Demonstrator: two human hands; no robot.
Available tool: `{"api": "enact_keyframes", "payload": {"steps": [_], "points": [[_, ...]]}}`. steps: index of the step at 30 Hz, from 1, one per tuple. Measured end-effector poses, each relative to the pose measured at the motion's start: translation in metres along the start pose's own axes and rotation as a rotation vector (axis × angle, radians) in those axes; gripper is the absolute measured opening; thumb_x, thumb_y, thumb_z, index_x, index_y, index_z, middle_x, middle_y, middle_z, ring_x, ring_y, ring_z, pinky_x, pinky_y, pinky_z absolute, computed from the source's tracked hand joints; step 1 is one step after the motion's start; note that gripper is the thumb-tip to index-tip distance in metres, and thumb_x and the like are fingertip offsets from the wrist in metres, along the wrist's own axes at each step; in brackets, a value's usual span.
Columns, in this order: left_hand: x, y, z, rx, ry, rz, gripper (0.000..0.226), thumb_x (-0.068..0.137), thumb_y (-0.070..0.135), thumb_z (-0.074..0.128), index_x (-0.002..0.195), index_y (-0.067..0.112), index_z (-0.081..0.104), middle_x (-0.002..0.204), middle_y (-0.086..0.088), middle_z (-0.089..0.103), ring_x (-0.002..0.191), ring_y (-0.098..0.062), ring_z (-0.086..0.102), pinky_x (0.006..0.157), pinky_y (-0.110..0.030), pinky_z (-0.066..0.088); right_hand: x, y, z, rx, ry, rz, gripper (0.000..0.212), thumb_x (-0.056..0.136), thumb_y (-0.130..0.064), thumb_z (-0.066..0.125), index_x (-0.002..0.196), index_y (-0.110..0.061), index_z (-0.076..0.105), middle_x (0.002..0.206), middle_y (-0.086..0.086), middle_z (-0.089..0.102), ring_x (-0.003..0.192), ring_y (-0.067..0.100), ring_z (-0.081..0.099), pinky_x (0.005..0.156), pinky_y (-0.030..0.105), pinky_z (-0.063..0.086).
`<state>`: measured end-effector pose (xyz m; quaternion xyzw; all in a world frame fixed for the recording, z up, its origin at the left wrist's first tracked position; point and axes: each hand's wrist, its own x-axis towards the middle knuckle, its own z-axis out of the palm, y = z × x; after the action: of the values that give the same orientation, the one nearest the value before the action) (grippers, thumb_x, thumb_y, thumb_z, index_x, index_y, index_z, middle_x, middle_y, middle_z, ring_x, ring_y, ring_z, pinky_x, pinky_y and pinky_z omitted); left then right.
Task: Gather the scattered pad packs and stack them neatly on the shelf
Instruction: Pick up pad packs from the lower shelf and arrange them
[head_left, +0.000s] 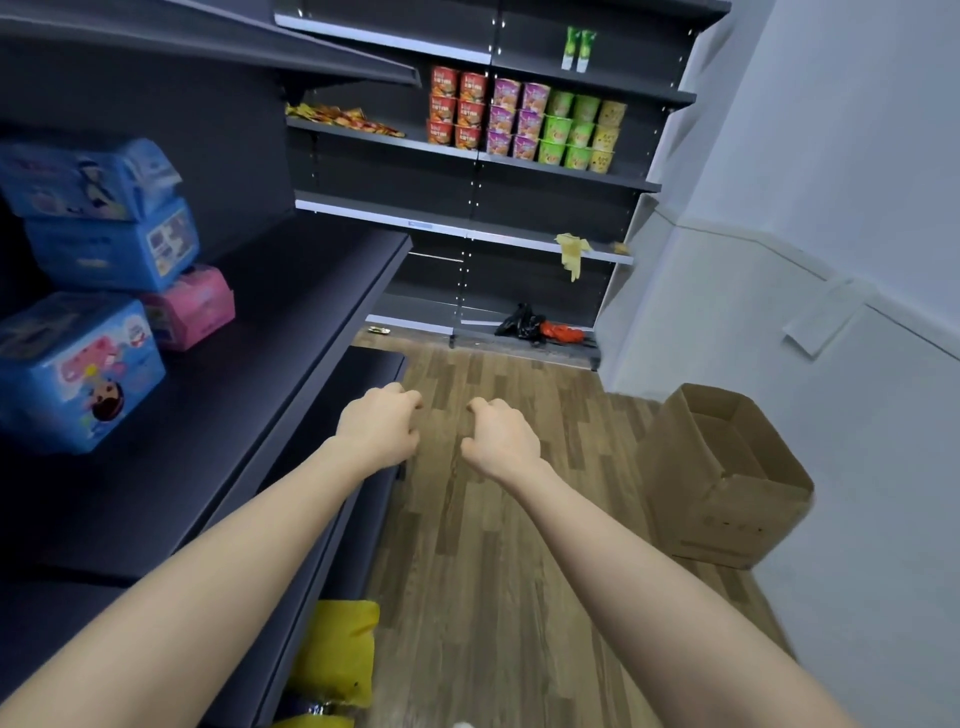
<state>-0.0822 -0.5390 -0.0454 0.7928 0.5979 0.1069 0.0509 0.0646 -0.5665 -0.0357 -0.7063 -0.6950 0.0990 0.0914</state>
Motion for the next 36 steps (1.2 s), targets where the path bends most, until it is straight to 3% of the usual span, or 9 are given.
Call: {"api": "enact_keyframes", "payload": {"steps": [10, 21, 31, 36], "points": [[0.075, -0.036, -0.01, 0.053, 0.056, -0.16, 0.043, 0.09, 0.025, 0.051, 0.132, 0.019, 0.048, 0.132, -0.004, 0.048, 0.119, -0.024, 0.047, 0.088, -0.036, 0.044, 0.106, -0.014, 0.001, 0.034, -0.03, -0.166, 0.044, 0.089, -0.017, 0.048, 0.133, -0.014, 0.042, 0.128, 0.011, 0.048, 0.117, 0.032, 0.046, 0.09, 0.04, 0.046], [0.152, -0.066, -0.018, 0.007, 0.113, -0.417, 0.04, 0.091, 0.03, 0.05, 0.129, 0.019, 0.05, 0.131, -0.001, 0.047, 0.116, -0.022, 0.049, 0.085, -0.034, 0.047, 0.223, -0.041, -0.007, 0.066, -0.082, -0.412, 0.04, 0.09, -0.017, 0.049, 0.129, -0.011, 0.043, 0.128, 0.012, 0.047, 0.119, 0.032, 0.045, 0.089, 0.039, 0.044], [0.146, -0.103, -0.024, 0.004, 0.175, -0.633, 0.044, 0.091, 0.034, 0.052, 0.132, 0.018, 0.048, 0.134, -0.004, 0.046, 0.117, -0.023, 0.05, 0.087, -0.036, 0.048, 0.251, -0.087, 0.02, 0.124, -0.121, -0.631, 0.041, 0.093, -0.018, 0.048, 0.132, -0.012, 0.04, 0.129, 0.011, 0.046, 0.117, 0.03, 0.045, 0.078, 0.034, 0.04], [0.136, -0.12, -0.033, 0.015, 0.203, -0.71, 0.044, 0.09, 0.029, 0.054, 0.132, 0.017, 0.048, 0.133, -0.006, 0.047, 0.117, -0.025, 0.05, 0.087, -0.036, 0.047, 0.255, -0.111, 0.021, 0.157, -0.128, -0.694, 0.044, 0.091, -0.016, 0.048, 0.134, -0.012, 0.04, 0.129, 0.011, 0.046, 0.118, 0.031, 0.044, 0.083, 0.037, 0.041]]}}
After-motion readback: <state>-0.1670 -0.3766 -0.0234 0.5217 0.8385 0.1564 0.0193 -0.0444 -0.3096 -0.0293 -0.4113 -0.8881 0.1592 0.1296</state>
